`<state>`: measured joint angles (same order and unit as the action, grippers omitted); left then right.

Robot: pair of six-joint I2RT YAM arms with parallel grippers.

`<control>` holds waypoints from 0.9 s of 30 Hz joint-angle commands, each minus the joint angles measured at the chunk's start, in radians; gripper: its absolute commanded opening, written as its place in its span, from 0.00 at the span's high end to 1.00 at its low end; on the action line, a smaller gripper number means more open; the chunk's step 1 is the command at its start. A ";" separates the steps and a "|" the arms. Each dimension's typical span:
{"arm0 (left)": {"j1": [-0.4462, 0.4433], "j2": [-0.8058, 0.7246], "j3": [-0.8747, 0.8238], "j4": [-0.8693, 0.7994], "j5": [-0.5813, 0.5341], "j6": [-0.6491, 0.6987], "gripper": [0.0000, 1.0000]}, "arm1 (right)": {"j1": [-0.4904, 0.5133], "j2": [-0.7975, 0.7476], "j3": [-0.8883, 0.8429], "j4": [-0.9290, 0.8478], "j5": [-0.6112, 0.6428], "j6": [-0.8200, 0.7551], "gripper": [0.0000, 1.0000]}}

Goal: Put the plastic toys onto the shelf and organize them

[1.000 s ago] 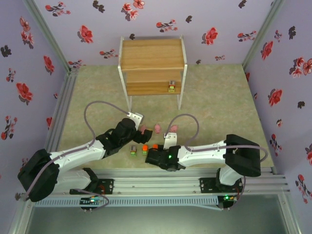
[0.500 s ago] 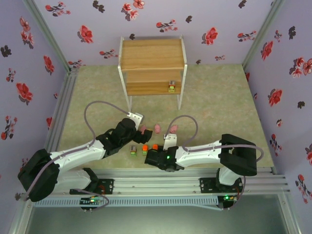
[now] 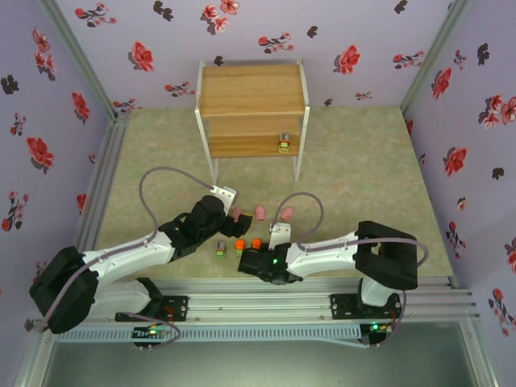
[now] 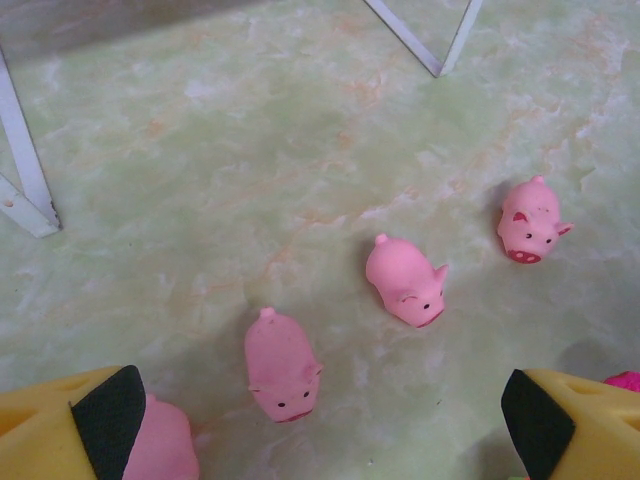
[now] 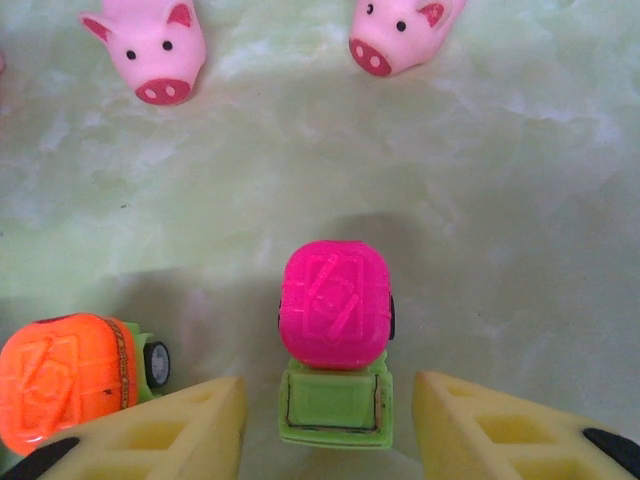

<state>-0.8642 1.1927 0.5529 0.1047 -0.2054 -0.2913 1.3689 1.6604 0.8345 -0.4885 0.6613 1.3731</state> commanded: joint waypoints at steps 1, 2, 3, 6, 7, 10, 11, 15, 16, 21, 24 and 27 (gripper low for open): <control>0.007 0.011 0.026 0.017 0.002 -0.017 0.04 | 0.004 0.022 -0.006 0.007 0.008 0.033 0.73; 0.007 0.011 0.028 0.016 0.001 -0.017 0.04 | 0.005 0.025 -0.006 0.008 0.008 0.034 0.73; 0.007 0.011 0.027 0.016 0.001 -0.017 0.04 | 0.004 0.027 -0.006 0.010 0.009 0.034 0.73; 0.007 0.011 0.027 0.016 0.001 -0.018 0.04 | 0.003 0.030 -0.006 0.016 0.011 0.033 0.73; 0.007 0.011 0.027 0.016 0.002 -0.019 0.04 | 0.001 0.032 -0.006 0.016 0.011 0.031 0.73; 0.007 0.013 0.029 0.014 0.001 -0.019 0.04 | -0.008 0.035 -0.013 0.021 0.012 0.030 0.74; 0.007 0.013 0.029 0.013 0.001 -0.019 0.04 | -0.012 0.036 -0.017 0.027 0.011 0.029 0.74; 0.006 0.011 0.027 0.013 0.002 -0.019 0.04 | -0.022 0.038 -0.028 0.037 0.009 0.027 0.75; 0.007 0.011 0.027 0.013 0.002 -0.019 0.04 | -0.022 0.039 -0.030 0.039 0.010 0.026 0.75; 0.007 0.011 0.027 0.013 0.001 -0.019 0.04 | -0.024 0.054 -0.031 0.048 0.013 0.023 0.76; 0.007 0.013 0.027 0.013 0.003 -0.019 0.04 | -0.024 0.065 -0.026 0.053 0.013 0.020 0.76; 0.007 0.016 0.028 0.013 0.003 -0.019 0.04 | -0.026 0.074 -0.019 0.043 0.023 0.014 0.76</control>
<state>-0.8635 1.1988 0.5549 0.1043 -0.2054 -0.2981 1.3483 1.7115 0.8158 -0.4374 0.6579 1.3727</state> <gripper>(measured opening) 0.961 0.238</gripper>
